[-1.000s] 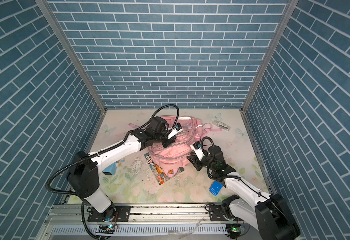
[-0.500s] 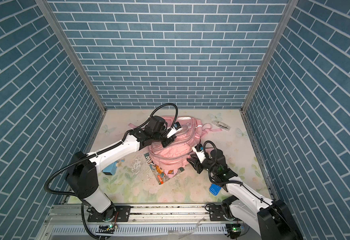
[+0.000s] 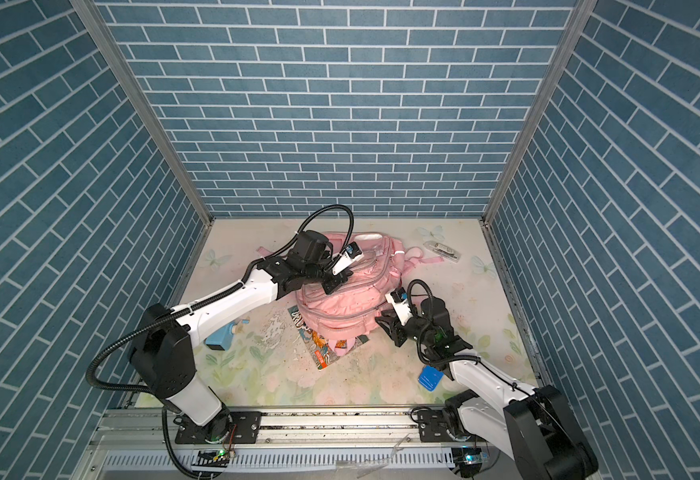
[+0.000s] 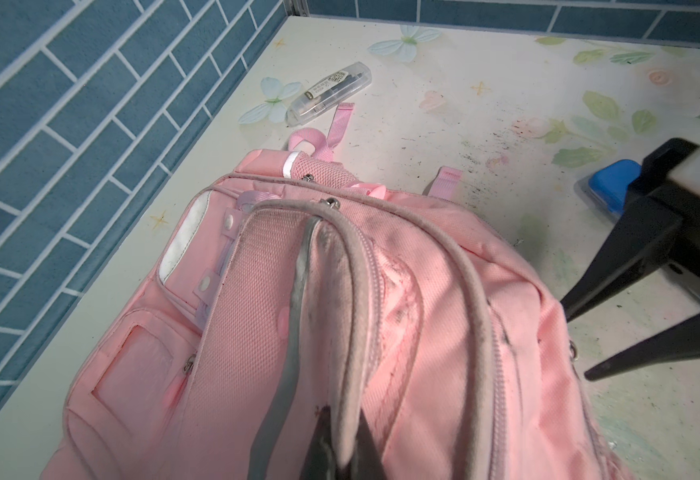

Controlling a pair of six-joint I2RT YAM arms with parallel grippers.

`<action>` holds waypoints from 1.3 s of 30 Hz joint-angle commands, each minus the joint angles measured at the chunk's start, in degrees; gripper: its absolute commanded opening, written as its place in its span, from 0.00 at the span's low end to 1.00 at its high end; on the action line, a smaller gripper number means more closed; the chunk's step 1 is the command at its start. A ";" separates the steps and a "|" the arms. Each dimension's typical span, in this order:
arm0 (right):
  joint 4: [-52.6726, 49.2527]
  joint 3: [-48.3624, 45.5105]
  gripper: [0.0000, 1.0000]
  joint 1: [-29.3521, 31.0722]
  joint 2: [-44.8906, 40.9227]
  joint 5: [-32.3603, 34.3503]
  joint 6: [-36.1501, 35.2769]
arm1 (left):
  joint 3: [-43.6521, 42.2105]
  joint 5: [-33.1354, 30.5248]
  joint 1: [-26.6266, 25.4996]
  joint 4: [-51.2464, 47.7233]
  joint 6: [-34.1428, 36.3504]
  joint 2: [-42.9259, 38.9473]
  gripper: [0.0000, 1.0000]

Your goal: Pack the student bag

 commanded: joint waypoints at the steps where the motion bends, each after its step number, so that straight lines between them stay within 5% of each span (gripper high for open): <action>1: 2.07 2.52 0.29 -0.33 3.27 -4.59 0.40 | 1.69 3.19 0.28 7.96 -1.39 -4.19 0.00; 7: 3.34 4.97 0.21 -0.57 6.91 -8.84 -0.03 | 1.58 3.59 0.29 9.39 -2.99 -3.58 0.00; 17: 4.49 3.56 0.10 -0.76 4.49 -5.02 -0.37 | 0.70 2.90 0.48 10.45 -4.84 -3.75 0.00; 30: 6.99 3.52 0.22 -0.79 4.28 -1.30 0.12 | 0.76 6.75 0.92 13.93 -7.91 -4.71 0.00; 39: 6.78 3.67 0.05 -0.80 4.40 -2.21 -0.32 | 2.46 4.23 1.34 13.66 -12.12 -3.67 0.00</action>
